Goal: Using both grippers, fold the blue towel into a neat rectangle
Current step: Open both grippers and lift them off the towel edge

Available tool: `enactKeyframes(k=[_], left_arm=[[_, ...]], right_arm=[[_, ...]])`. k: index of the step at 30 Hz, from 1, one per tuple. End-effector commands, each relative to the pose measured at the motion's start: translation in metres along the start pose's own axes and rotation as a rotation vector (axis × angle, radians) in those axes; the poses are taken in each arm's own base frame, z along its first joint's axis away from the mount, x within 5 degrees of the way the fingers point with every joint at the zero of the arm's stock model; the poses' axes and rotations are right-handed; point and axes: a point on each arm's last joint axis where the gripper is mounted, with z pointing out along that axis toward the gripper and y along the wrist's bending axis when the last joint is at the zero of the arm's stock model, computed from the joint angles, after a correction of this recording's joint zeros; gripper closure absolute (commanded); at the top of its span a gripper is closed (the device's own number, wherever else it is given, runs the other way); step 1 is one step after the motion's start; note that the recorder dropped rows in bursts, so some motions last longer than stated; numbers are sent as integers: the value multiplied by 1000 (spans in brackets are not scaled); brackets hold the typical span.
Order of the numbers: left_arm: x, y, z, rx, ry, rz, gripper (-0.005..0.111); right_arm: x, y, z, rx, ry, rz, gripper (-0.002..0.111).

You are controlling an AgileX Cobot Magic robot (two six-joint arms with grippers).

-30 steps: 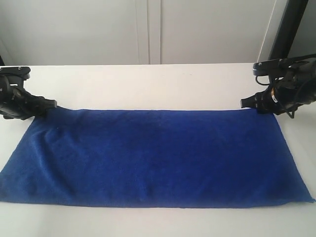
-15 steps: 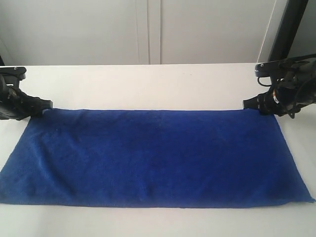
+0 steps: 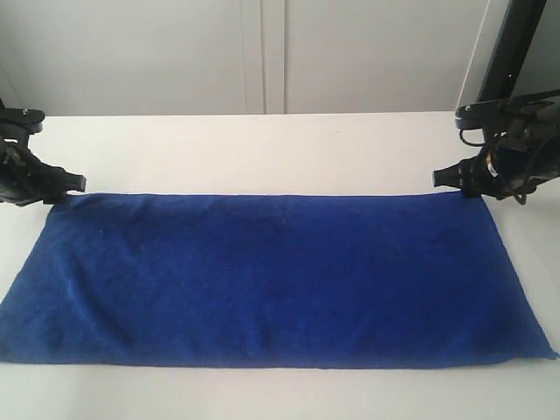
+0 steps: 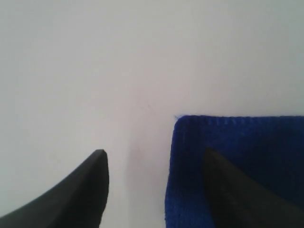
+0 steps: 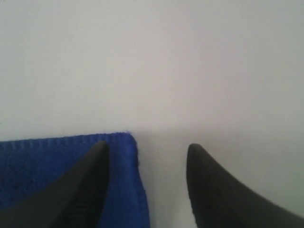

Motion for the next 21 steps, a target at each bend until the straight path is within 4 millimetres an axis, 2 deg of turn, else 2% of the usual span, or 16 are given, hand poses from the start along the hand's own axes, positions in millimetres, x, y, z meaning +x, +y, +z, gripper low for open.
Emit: enactKeyframes(k=[1,8,11,17,18,21], left_arm=[[-5,4,-18,-14,3,0,45],[-7,8,-45,-38,74,-7,48],[-3,9,-57,-52,147,-16,62],[9,13,-85,-80,321,-25,103],[10,12,-89,-70,336,-19,107],[13,6,-107,14,377,-11,107]], right_arm=[[-12,-11,-20,50,-17,41,60],[-20,-18,-52,43,26,113,63],[-18,-19,-67,13,96,87,70],[-12,-23,-93,4,236,106,89],[-11,-23,-98,-5,250,96,93],[-9,-24,-113,-37,257,87,105]])
